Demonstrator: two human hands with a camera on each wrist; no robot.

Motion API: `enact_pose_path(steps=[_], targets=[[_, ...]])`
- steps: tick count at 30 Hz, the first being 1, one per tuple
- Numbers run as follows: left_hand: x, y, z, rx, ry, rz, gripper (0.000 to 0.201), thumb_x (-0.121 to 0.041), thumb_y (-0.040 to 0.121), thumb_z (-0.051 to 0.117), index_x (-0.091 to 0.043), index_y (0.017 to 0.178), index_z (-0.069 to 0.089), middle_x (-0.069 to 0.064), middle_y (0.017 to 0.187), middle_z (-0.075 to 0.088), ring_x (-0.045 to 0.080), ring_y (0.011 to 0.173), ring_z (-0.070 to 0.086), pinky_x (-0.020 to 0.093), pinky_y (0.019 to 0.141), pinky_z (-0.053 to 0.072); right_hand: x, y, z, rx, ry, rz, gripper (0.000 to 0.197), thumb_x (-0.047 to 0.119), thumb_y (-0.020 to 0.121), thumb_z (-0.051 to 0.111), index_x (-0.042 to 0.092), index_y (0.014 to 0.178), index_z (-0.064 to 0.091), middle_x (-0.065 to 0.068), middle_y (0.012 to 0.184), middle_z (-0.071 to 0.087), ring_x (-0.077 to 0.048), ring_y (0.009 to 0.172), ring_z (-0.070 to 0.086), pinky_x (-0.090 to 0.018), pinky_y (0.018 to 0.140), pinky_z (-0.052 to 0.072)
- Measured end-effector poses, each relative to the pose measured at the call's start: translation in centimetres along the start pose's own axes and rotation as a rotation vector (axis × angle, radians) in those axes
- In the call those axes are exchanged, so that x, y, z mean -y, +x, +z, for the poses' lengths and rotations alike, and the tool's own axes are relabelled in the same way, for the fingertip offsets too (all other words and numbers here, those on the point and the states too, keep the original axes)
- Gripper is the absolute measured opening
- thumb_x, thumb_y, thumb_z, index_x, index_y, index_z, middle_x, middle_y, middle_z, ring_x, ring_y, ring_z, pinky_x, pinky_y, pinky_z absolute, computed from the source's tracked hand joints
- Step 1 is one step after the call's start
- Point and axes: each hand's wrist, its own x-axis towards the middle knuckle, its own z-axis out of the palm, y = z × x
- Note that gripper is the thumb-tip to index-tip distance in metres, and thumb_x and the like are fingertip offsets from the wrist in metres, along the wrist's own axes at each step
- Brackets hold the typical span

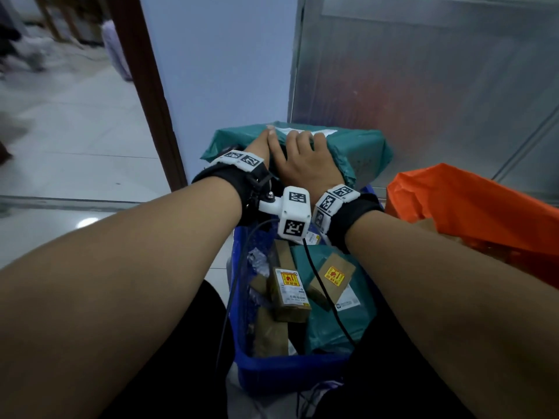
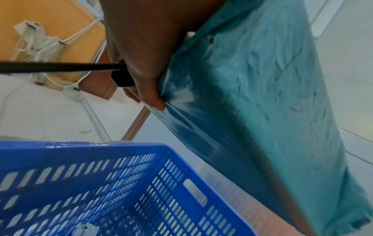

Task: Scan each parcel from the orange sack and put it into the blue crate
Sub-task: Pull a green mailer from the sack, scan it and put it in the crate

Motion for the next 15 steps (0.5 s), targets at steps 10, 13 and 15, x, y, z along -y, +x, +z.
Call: enact_pose_path(steps=[10, 13, 15], targets=[[-1.0, 0.1, -1.9, -0.009, -0.134, -0.053, 0.031, -0.045, 0.073, 0.065, -0.025, 0.090, 0.049, 0.003, 0.092, 0.055, 0.024, 0.086, 0.053, 0.038, 0.081, 0.048, 1.8, 0.1, -0.5, -0.101, -0.133, -0.032, 0.057, 0.023, 0.094, 0.025, 0.012, 0.145, 0.047, -0.020, 0.115, 0.065, -0.037, 0.100, 0.062, -0.047, 0.087, 0.049], [-1.4, -0.4, -1.9, -0.084, -0.094, 0.030, 0.041, -0.052, 0.051, 0.073, -0.019, 0.075, 0.067, 0.003, 0.084, 0.071, 0.027, 0.081, 0.071, 0.040, 0.082, 0.058, 3.0, 1.1, -0.6, -0.128, -0.021, 0.093, 0.053, 0.022, 0.092, 0.028, 0.016, 0.130, 0.064, -0.019, 0.108, 0.069, -0.036, 0.094, 0.064, -0.047, 0.085, 0.048], [-1.7, -1.0, -2.1, -0.251, -0.045, 0.088, 0.054, -0.060, 0.040, 0.076, -0.017, 0.074, 0.076, 0.002, 0.078, 0.078, 0.029, 0.078, 0.077, 0.047, 0.083, 0.061, 3.5, 1.3, -0.7, -0.110, 0.038, 0.147, 0.051, 0.024, 0.091, 0.030, 0.016, 0.128, 0.066, -0.020, 0.110, 0.068, -0.037, 0.096, 0.064, -0.047, 0.085, 0.049]])
